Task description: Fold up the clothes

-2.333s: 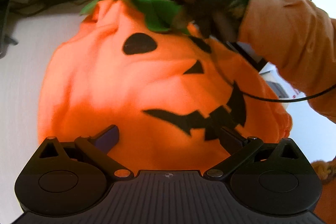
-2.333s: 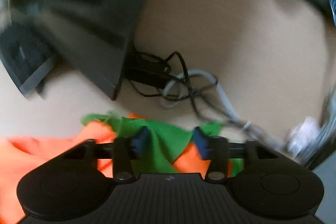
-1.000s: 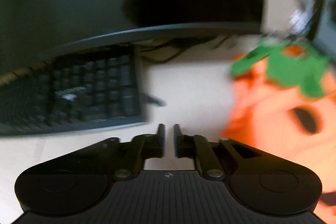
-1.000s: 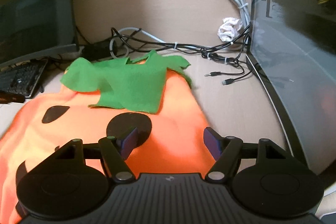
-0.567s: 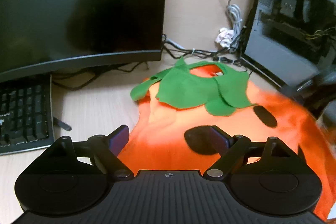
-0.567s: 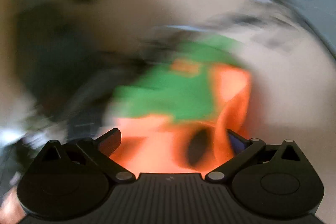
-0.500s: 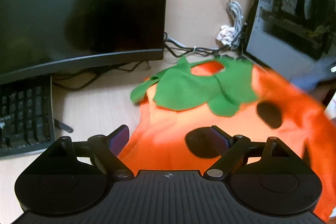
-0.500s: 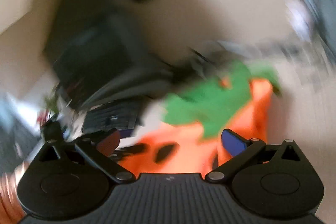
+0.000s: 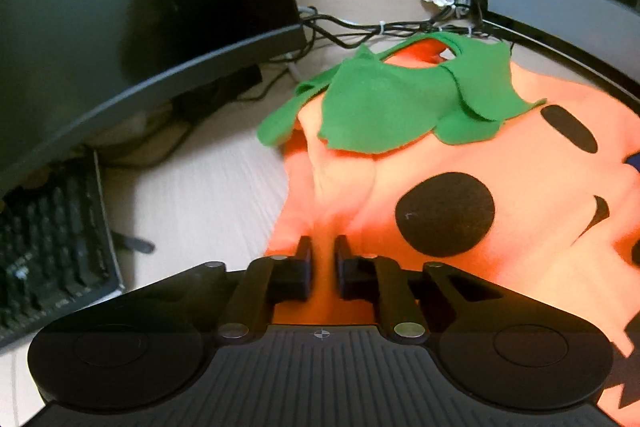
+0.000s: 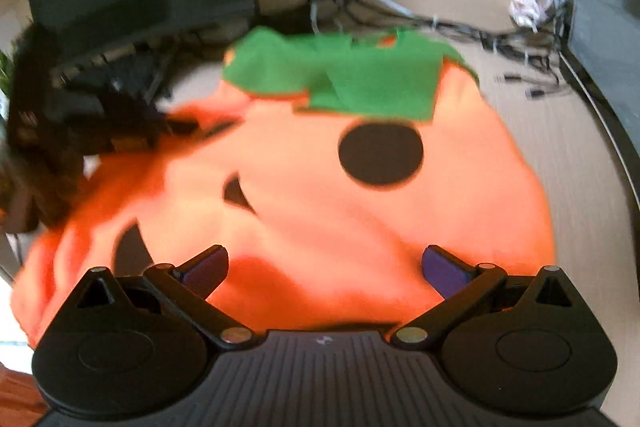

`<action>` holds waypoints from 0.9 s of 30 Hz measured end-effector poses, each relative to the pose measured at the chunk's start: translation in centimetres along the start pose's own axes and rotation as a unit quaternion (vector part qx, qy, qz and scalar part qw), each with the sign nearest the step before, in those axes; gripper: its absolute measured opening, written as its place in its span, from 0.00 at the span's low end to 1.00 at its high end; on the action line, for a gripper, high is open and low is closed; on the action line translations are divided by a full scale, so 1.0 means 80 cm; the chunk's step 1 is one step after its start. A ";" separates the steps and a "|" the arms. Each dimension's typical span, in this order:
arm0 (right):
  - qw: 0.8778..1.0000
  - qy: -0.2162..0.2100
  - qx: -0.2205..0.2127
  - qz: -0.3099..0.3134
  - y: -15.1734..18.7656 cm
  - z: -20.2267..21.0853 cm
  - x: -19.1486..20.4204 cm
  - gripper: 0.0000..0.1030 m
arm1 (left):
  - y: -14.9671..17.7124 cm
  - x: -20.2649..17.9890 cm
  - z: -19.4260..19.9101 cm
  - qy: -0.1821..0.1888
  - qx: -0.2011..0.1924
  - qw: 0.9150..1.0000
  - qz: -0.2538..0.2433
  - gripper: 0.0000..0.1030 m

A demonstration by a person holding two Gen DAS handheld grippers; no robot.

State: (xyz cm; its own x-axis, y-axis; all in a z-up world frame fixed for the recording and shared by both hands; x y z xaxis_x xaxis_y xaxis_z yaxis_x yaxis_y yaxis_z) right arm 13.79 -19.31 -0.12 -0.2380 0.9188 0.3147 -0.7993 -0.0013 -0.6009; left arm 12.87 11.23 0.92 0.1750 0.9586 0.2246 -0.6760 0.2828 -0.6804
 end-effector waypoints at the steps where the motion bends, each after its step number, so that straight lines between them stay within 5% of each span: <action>1: 1.000 0.006 0.003 -0.004 0.004 -0.003 0.000 1.00 | 0.002 0.005 0.002 -0.006 0.001 1.000 0.002 0.10; 7: 0.998 -0.033 0.044 -0.018 -0.001 0.010 0.021 1.00 | 0.016 0.034 0.013 -0.045 0.004 0.999 0.017 0.08; 11: 0.995 -0.007 -0.089 0.036 -0.023 0.069 0.024 1.00 | 0.025 0.053 0.020 -0.071 0.006 0.997 0.027 0.07; 14: 0.992 0.044 -0.116 0.035 -0.036 0.063 0.001 0.98 | 0.041 0.081 0.027 -0.078 0.012 0.994 0.075 0.06; 17: 0.996 0.007 -0.074 -0.045 -0.047 0.034 -0.026 0.68 | 0.056 0.108 0.035 -0.065 0.006 0.989 0.132 0.06; 22: 0.997 -0.016 -0.028 -0.071 -0.046 -0.031 -0.021 0.65 | 0.059 0.097 0.036 -0.050 0.018 0.992 0.115 0.06; 27: 1.000 0.009 -0.028 -0.009 -0.046 -0.038 -0.009 0.17 | 0.051 0.070 0.023 -0.022 0.017 0.992 0.127 0.06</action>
State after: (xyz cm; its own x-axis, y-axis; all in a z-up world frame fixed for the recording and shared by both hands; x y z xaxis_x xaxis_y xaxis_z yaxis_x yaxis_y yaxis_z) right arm 18.58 -18.74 -0.32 -0.2138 0.9258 0.3118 -0.7711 0.0360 -0.6357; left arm 9.76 17.66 0.70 -0.0352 0.9962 0.0800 -0.7183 0.0305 -0.6951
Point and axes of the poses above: each gripper's, at about its wrist camera, not at the fingertips, and z roughly against the way its jaws point, x to its left, y to its underside, the point moved 3 cm from there along -z, roughly the way its jaws point, and after that the axes turned 13 degrees about -z, right-handed, at the moved point
